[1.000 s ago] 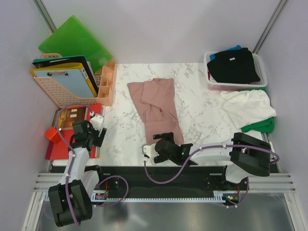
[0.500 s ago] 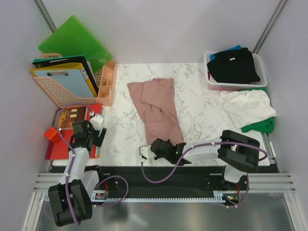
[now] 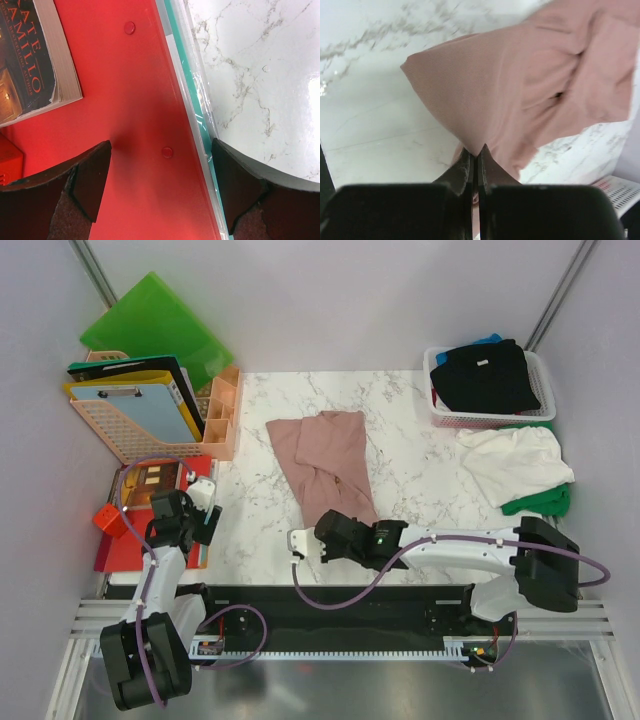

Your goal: Fold and stack the t-shirts

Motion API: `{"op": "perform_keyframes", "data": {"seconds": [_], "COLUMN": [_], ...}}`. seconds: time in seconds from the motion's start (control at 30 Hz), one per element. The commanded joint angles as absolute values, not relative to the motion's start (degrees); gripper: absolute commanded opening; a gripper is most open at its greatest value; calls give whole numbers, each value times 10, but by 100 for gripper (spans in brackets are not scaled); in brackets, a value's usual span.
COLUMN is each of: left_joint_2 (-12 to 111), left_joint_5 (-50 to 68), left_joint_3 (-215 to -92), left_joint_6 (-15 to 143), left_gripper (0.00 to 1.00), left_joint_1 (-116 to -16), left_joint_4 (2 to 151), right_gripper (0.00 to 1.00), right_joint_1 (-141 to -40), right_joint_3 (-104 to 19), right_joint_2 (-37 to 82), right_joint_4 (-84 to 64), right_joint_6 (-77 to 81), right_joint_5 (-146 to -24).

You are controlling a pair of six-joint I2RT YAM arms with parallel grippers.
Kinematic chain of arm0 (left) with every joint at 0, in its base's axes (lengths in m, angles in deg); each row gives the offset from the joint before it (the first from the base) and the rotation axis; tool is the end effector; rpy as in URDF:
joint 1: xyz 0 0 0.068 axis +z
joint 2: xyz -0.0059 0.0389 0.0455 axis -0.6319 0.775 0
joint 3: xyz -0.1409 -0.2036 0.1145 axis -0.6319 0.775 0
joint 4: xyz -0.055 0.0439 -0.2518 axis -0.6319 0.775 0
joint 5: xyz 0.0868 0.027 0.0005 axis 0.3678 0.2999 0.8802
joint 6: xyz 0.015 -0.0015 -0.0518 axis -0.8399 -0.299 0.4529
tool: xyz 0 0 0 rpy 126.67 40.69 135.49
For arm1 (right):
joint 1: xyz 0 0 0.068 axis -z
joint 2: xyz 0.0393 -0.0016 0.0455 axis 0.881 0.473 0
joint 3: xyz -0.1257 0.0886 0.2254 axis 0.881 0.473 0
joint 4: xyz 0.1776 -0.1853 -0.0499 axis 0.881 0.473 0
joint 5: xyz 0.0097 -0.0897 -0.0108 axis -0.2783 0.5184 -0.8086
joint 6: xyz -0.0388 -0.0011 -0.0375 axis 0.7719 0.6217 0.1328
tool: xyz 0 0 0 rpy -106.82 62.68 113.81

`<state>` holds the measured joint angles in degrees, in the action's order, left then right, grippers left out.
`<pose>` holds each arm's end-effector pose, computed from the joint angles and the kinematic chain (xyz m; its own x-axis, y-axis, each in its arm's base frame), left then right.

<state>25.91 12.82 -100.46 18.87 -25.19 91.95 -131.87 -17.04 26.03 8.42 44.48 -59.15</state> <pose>0.1668 0.0386 0.1606 -0.6835 0.3936 -0.6148 0.2250 0.9148 0.3355 0.1110 0.2745 0.2018 0.2607 -0.9026 -0.3426 -0.8373 -0.0348 -0.5456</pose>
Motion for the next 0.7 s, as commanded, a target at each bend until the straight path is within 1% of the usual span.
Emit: {"op": "perform_keyframes", "data": {"seconds": [0.0, 0.13, 0.67], "left_joint_2": [275, 272, 258], "left_joint_5": [163, 163, 163], "left_joint_3": [-995, -995, -990], "left_joint_6": [195, 195, 193], "left_gripper": [88, 88, 88], "left_joint_1": [-251, -251, -252], "left_joint_4": [939, 940, 941], "right_gripper": [0, 0, 0], "right_joint_1": [-1317, -1316, -1200], "right_joint_3": [-231, -274, -420], "right_joint_2": [235, 246, 389], "right_joint_4": [121, 123, 96], "right_joint_6": [442, 466, 610], "right_joint_5": [-587, -585, -613]}}
